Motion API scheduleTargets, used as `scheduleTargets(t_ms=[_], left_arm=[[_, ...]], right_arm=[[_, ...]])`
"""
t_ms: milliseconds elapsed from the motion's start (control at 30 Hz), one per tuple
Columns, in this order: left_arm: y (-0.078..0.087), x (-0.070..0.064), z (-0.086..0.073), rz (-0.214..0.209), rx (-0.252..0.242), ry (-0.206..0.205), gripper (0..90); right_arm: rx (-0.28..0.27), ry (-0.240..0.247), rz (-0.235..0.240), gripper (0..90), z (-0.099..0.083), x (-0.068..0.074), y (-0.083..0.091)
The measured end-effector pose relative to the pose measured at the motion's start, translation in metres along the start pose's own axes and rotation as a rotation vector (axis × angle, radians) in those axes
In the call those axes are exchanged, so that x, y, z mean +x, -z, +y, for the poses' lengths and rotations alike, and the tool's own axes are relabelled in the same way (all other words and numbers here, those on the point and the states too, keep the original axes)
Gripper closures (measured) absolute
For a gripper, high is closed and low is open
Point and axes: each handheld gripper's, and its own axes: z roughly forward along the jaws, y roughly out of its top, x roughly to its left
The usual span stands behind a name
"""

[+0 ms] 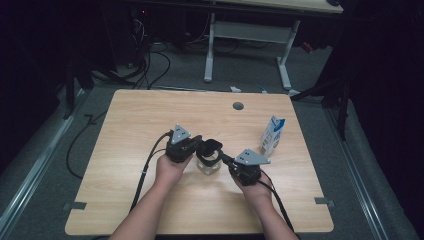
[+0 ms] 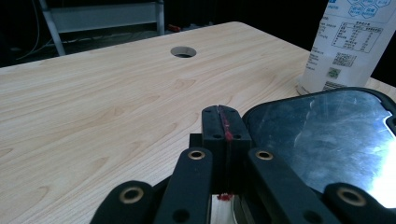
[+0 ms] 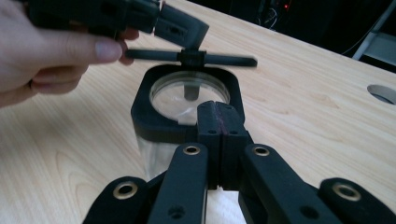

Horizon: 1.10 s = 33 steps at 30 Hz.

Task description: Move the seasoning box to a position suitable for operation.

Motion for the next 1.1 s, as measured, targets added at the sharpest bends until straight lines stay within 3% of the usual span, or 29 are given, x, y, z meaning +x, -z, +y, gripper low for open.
scheduleTargets(t_ms=[167, 267, 333, 500, 733, 933, 1100], left_arm=[[0.0, 0.001, 0.0, -0.002, -0.001, 0.005, 90.0], [0.008, 0.002, -0.001, 0.011, -0.014, 0.008, 90.0], [0.019, 0.004, -0.006, 0.016, -0.038, 0.008, 90.0], [0.04, 0.003, -0.03, 0.014, -0.031, 0.021, 89.8], [0.049, -0.015, -0.052, -0.028, -0.026, 0.015, 89.9], [0.047, -0.033, -0.045, -0.068, -0.06, 0.015, 89.9], [0.041, -0.045, -0.037, -0.074, -0.08, 0.01, 89.9]], right_arm=[[0.004, -0.004, -0.002, 89.9, 0.008, -0.002, -0.009], [0.008, -0.007, 0.004, 89.9, 0.011, -0.002, -0.012], [0.007, -0.005, 0.006, 90.0, 0.012, -0.001, -0.012], [0.001, -0.002, 0.008, 90.0, 0.014, 0.001, -0.014], [-0.007, -0.002, 0.008, 90.0, 0.014, 0.006, -0.011], [-0.023, -0.016, 0.005, 90.0, 0.017, 0.006, -0.012], [-0.027, -0.022, 0.01, 90.0, 0.019, 0.006, -0.011]])
